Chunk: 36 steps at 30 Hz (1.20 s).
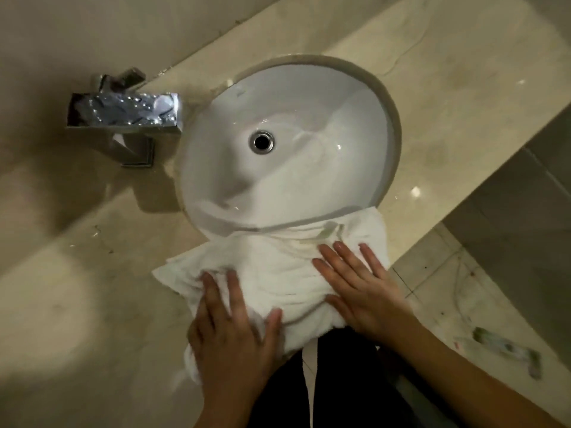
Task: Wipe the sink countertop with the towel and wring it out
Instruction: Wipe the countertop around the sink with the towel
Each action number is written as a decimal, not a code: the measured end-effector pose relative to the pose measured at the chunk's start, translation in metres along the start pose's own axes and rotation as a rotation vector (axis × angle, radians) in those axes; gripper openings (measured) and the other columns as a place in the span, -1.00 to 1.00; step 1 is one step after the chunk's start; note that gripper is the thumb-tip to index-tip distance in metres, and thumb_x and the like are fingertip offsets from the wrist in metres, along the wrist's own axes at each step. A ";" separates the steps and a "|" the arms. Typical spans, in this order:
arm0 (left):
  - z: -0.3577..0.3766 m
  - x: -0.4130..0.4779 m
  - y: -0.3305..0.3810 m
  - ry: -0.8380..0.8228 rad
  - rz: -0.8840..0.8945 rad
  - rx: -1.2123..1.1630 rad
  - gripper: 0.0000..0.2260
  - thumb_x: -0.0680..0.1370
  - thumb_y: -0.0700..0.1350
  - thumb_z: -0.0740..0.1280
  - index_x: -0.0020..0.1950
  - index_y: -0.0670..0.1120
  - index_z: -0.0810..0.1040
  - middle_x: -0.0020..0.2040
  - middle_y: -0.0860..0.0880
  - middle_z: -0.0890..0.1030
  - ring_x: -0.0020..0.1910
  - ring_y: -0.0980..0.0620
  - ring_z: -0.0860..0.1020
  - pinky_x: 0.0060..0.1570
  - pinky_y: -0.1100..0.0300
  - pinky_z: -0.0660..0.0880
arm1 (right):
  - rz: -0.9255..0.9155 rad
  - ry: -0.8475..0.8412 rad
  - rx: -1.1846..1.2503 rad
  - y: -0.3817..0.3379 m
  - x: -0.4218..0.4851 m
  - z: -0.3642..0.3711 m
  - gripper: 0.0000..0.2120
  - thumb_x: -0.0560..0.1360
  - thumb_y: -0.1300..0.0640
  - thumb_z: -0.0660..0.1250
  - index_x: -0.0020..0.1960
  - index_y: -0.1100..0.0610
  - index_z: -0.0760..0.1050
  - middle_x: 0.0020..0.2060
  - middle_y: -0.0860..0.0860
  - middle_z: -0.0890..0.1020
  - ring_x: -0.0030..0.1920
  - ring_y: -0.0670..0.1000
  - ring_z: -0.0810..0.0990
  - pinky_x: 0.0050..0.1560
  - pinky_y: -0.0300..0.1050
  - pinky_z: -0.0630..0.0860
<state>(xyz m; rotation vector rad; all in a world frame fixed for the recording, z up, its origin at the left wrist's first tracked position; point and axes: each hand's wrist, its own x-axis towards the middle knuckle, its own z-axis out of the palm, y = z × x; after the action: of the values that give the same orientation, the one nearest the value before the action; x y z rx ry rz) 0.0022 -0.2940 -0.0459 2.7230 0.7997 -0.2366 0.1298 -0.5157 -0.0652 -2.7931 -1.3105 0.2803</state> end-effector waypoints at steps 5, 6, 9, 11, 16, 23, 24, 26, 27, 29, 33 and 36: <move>0.025 0.012 0.026 0.151 0.337 0.077 -0.28 0.53 0.34 0.32 0.57 -0.04 0.42 0.62 -0.22 0.28 0.55 -0.26 0.34 0.43 -0.24 0.32 | 0.240 -0.135 0.032 0.061 -0.010 -0.025 -0.37 0.66 -0.04 -0.01 0.70 -0.02 -0.03 0.69 0.01 -0.05 0.69 0.06 -0.13 0.62 0.29 0.01; 0.033 0.013 0.041 0.152 0.362 0.068 -0.28 0.55 0.29 0.31 0.58 -0.11 0.39 0.65 -0.23 0.21 0.61 -0.26 0.24 0.51 -0.27 0.24 | 0.334 -0.138 0.090 0.063 -0.006 -0.027 -0.32 0.61 -0.04 -0.01 0.70 -0.02 -0.07 0.69 0.00 -0.11 0.68 0.03 -0.19 0.63 0.28 -0.06; 0.050 0.010 0.091 0.094 0.309 0.002 -0.30 0.57 0.13 0.26 0.62 -0.23 0.27 0.68 -0.22 0.07 0.65 -0.31 0.12 0.52 -0.38 0.18 | 0.607 -0.079 0.275 0.058 0.013 -0.029 -0.23 0.55 -0.09 -0.08 0.68 0.06 -0.27 0.67 0.03 -0.28 0.65 -0.05 -0.33 0.65 0.18 -0.22; 0.058 0.006 0.119 0.080 0.258 -0.032 -0.32 0.59 0.11 0.22 0.62 -0.24 0.24 0.67 -0.24 0.11 0.64 -0.34 0.14 0.49 -0.42 0.19 | 0.720 -0.026 0.349 0.059 0.028 -0.029 -0.25 0.62 -0.19 -0.17 0.66 0.10 -0.36 0.65 0.01 -0.34 0.63 -0.09 -0.39 0.64 0.09 -0.31; 0.076 0.015 0.195 0.090 0.196 -0.085 -0.35 0.63 0.10 0.27 0.62 -0.24 0.24 0.66 -0.26 0.14 0.64 -0.33 0.14 0.50 -0.40 0.21 | 0.793 0.082 0.327 0.117 0.067 -0.031 -0.21 0.66 -0.32 -0.16 0.67 0.14 -0.31 0.67 0.05 -0.25 0.65 -0.05 -0.33 0.64 0.04 -0.31; 0.079 0.055 0.281 0.050 0.036 -0.169 -0.29 0.65 0.16 0.18 0.67 -0.22 0.11 0.69 -0.22 0.07 0.67 -0.26 0.07 0.55 -0.34 0.12 | 0.436 0.093 0.181 0.221 0.121 -0.040 -0.32 0.73 -0.18 -0.10 0.69 0.18 -0.18 0.69 0.10 -0.12 0.68 0.01 -0.18 0.66 0.08 -0.19; 0.079 0.060 0.288 0.042 0.005 -0.178 -0.29 0.65 0.17 0.16 0.67 -0.21 0.09 0.69 -0.23 0.06 0.66 -0.26 0.08 0.55 -0.34 0.11 | 0.371 0.093 0.167 0.231 0.133 -0.043 -0.33 0.73 -0.17 -0.09 0.69 0.17 -0.17 0.69 0.10 -0.10 0.68 0.02 -0.17 0.66 0.08 -0.18; 0.077 0.067 0.300 0.018 -0.063 -0.198 -0.30 0.66 0.18 0.14 0.67 -0.21 0.10 0.68 -0.23 0.08 0.65 -0.27 0.12 0.55 -0.35 0.11 | 0.221 0.078 0.146 0.250 0.157 -0.049 -0.35 0.73 -0.15 -0.08 0.69 0.16 -0.11 0.69 0.10 -0.06 0.68 0.02 -0.13 0.66 0.10 -0.13; 0.076 0.071 0.306 0.010 -0.091 -0.206 -0.30 0.66 0.18 0.14 0.66 -0.22 0.11 0.67 -0.23 0.10 0.64 -0.27 0.14 0.54 -0.35 0.12 | 0.136 0.063 0.133 0.258 0.170 -0.052 -0.36 0.74 -0.14 -0.08 0.70 0.16 -0.08 0.69 0.10 -0.04 0.69 0.02 -0.11 0.66 0.12 -0.10; 0.074 0.077 0.318 -0.013 -0.121 -0.215 -0.30 0.66 0.20 0.15 0.66 -0.22 0.14 0.67 -0.24 0.13 0.64 -0.28 0.16 0.53 -0.37 0.13 | -0.005 0.043 0.125 0.272 0.189 -0.058 -0.37 0.73 -0.13 -0.06 0.69 0.17 -0.03 0.68 0.12 0.02 0.69 0.05 -0.06 0.66 0.13 -0.05; 0.070 0.080 0.331 -0.037 -0.143 -0.213 -0.25 0.64 0.26 0.15 0.66 -0.20 0.14 0.67 -0.21 0.16 0.63 -0.23 0.22 0.53 -0.31 0.17 | 0.086 0.150 0.197 0.282 0.189 -0.057 -0.32 0.71 -0.15 0.08 0.66 0.24 0.09 0.64 0.19 0.19 0.65 0.14 0.12 0.64 0.11 0.07; 0.065 0.081 0.324 -0.021 -0.109 -0.223 -0.19 0.60 0.34 0.19 0.66 -0.17 0.17 0.65 -0.14 0.27 0.56 -0.15 0.34 0.46 -0.20 0.25 | 0.295 0.275 0.205 0.282 0.169 -0.057 -0.27 0.64 -0.26 0.22 0.61 0.22 0.24 0.47 0.20 0.45 0.43 0.21 0.40 0.44 0.08 0.32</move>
<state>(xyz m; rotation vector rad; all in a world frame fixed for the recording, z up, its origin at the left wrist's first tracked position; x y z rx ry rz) 0.2429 -0.5346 -0.0510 2.4691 0.9114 -0.1868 0.4598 -0.5650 -0.0662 -2.7199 -0.7670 0.0327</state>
